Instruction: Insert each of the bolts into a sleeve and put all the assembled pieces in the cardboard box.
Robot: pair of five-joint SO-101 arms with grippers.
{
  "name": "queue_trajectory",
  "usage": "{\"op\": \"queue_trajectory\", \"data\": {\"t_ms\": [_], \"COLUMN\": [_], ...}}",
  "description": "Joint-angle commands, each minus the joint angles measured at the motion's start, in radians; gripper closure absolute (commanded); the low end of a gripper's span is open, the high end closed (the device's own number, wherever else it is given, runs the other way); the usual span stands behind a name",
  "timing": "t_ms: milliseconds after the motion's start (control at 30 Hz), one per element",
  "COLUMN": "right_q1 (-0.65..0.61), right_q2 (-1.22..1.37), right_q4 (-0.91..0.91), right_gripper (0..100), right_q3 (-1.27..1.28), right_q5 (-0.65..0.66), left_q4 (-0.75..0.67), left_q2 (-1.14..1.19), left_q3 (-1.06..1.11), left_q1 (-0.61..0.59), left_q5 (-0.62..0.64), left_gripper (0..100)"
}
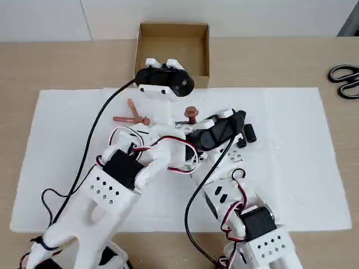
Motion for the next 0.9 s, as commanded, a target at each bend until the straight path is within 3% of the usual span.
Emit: {"op": "queue_trajectory", "data": {"t_ms": [0, 867], "right_q1": [0.002, 0.002], "right_q2": [-0.007, -0.007], "right_q4": [-0.027, -0.059], "right_gripper": [99.5, 99.5], "right_q3": [-0.017, -0.021], "right_q5": [-0.005, 0.0], "left_q4": [0.012, -0.054], "left_q2": [-0.011, -0.005], "left_q3": [0.005, 0.03], "left_q1": [0.002, -0.035], "left_q5": [-0.012, -0.014], "left_gripper": [99, 99]}}
